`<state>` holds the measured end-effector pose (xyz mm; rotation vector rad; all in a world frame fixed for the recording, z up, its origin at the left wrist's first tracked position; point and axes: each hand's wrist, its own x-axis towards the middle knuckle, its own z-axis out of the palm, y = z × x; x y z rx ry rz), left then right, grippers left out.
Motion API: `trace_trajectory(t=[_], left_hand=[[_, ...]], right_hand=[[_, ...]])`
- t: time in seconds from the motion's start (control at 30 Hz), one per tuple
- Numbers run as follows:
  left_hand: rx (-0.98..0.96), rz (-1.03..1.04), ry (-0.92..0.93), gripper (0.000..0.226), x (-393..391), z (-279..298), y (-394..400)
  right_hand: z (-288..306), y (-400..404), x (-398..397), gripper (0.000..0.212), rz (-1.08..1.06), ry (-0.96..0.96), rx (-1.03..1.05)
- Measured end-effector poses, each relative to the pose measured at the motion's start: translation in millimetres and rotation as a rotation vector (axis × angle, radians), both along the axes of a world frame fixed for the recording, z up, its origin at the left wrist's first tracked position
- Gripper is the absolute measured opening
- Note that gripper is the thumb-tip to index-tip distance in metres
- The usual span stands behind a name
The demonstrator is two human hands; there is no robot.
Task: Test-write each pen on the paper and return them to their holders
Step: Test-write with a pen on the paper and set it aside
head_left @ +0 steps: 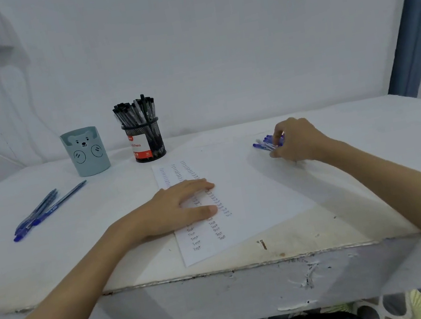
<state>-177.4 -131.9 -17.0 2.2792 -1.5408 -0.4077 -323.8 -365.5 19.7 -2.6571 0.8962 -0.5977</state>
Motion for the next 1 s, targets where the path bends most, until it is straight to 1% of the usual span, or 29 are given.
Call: trace_trajectory(t=[0.1, 0.23, 0.33, 0.37, 0.43, 0.5, 0.57, 0.63, 0.7, 0.8, 0.9, 1.0], left_hand=[[-0.021, 0.000, 0.008, 0.071, -1, 1, -1], [-0.034, 0.006, -0.037, 0.070, -6, 2, 2], [-0.033, 0.020, -0.039, 0.077, -5, 2, 8], [-0.045, 0.026, -0.033, 0.075, -5, 3, 10], [-0.089, 0.050, -0.010, 0.064, -2, 3, 17], [-0.142, 0.104, 0.017, 0.054, 5, 4, 34], [-0.188, 0.164, 0.017, 0.050, 15, 5, 56], [-0.215, 0.223, -0.026, 0.038, 28, 6, 84], [-0.217, 0.303, -0.088, 0.026, 42, 7, 113], [-0.245, 0.432, -0.163, 0.018, 58, 5, 147], [-0.296, 0.495, -0.211, 0.016, 69, -3, 167], [-0.344, 0.515, -0.173, 0.018, 75, -11, 173]], right_hand=[[-10, -7, -6, 0.010, 0.025, 0.002, -0.055], [-24, -15, -15, 0.003, 0.016, -0.047, -0.222], [-29, -19, -15, 0.010, 0.005, -0.070, -0.280], [-28, -19, -14, 0.012, -0.001, -0.080, -0.283], [-22, -14, -9, 0.014, 0.001, -0.116, -0.287], [-11, 0, 4, 0.015, 0.055, -0.162, -0.270], [0, 19, 23, 0.016, 0.154, -0.176, -0.254], [9, 46, 50, 0.017, 0.277, -0.173, -0.243], [17, 81, 81, 0.016, 0.407, -0.149, -0.218], [20, 133, 129, 0.016, 0.583, -0.049, -0.198], [16, 183, 173, 0.034, 0.691, 0.106, -0.236], [11, 221, 205, 0.047, 0.737, 0.233, -0.346]])
